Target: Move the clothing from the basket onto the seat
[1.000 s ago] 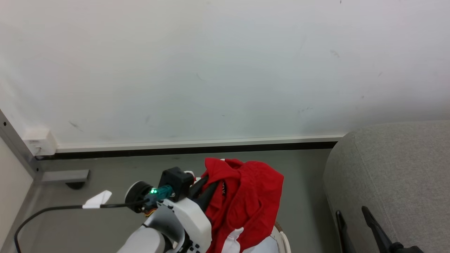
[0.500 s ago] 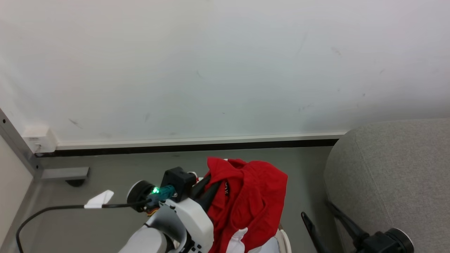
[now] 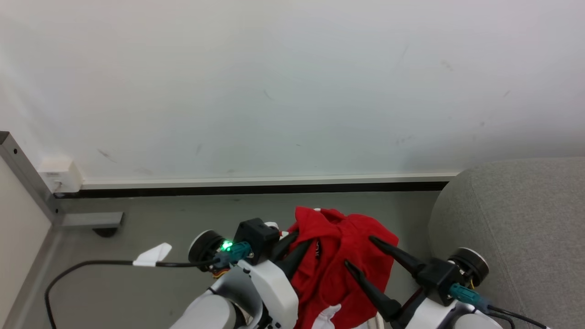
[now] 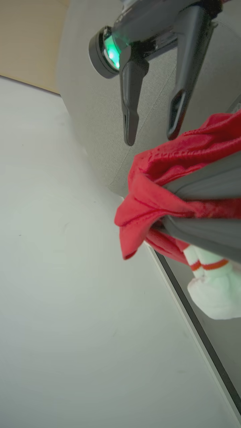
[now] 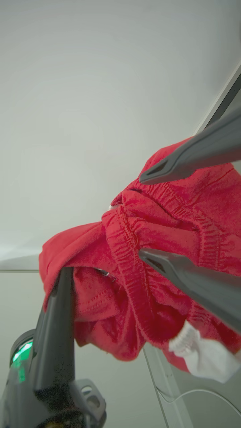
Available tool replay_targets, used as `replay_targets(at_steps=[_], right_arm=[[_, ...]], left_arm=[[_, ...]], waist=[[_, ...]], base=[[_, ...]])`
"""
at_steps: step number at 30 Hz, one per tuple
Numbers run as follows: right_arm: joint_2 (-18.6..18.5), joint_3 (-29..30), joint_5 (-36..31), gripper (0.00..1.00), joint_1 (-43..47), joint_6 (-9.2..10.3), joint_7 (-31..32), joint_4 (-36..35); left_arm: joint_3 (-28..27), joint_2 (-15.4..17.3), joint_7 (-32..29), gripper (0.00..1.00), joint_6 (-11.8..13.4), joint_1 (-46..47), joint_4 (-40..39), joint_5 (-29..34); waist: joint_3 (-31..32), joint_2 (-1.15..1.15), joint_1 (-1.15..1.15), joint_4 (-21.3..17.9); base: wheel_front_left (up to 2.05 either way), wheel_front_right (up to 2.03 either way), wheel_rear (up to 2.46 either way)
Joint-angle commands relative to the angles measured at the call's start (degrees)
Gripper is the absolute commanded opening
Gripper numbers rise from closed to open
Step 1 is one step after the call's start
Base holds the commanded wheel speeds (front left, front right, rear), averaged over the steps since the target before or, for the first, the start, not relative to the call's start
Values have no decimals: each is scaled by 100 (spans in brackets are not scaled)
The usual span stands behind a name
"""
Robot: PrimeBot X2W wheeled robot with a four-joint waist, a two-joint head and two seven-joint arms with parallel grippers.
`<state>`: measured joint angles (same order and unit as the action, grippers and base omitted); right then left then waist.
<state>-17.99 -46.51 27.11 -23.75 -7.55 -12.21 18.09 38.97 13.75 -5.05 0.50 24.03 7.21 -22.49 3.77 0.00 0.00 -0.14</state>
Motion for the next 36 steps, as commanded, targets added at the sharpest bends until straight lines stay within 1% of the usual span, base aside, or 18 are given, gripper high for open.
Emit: replay_targets(at_steps=[1,8,12,14,18,21,25,28,29,30,31,36], right_arm=[[19,-102,103,100,-144,13,-9,82],[134,-1274,470,100,-983,12,89,887],[141,-2051,804,100,-1369,12,55,1190],[124,-2330,956,100,-1539,12,18,1315],[110,-2536,1024,100,-1827,13,-178,1538],[140,-2584,899,100,-1965,13,-266,1667],[185,-2628,821,100,-2029,13,-298,1733],[222,-2627,896,100,-2018,13,-303,1656],[231,-2607,920,93,-2000,13,-304,1645],[243,-2589,956,43,-1981,13,-305,1639],[252,-2578,975,0,-1960,13,-304,1653],[281,-2601,1163,0,-1863,13,-306,1713]], left_arm=[[7,-13,-2,0,-28,77,9,43],[203,-142,-17,0,-200,163,134,-36],[273,-181,-8,0,-260,179,200,-86],[300,-198,-5,0,-282,191,227,-114],[336,-231,-19,0,-336,233,266,-167],[331,-210,-9,0,-332,241,283,-201],[339,-202,1,0,-329,260,286,-210],[351,-210,13,0,-326,261,274,-224],[361,-219,12,0,-328,264,269,-217],[371,-230,14,0,-337,269,264,-229],[378,-238,17,0,-339,274,262,-237],[395,-239,30,0,-338,288,274,-254]], waist=[[7,0,0,19],[47,0,0,69],[77,0,0,95],[83,0,0,112],[76,0,0,148],[71,0,0,143],[72,0,0,127],[70,0,0,113],[64,0,0,112],[58,0,0,115],[54,0,0,119],[29,0,0,135]], base=[[0,0,0],[0,0,0],[0,0,0],[0,0,0],[0,0,0],[0,0,0],[0,0,0],[0,0,0],[0,0,0],[0,0,0],[0,0,0],[0,0,0]])
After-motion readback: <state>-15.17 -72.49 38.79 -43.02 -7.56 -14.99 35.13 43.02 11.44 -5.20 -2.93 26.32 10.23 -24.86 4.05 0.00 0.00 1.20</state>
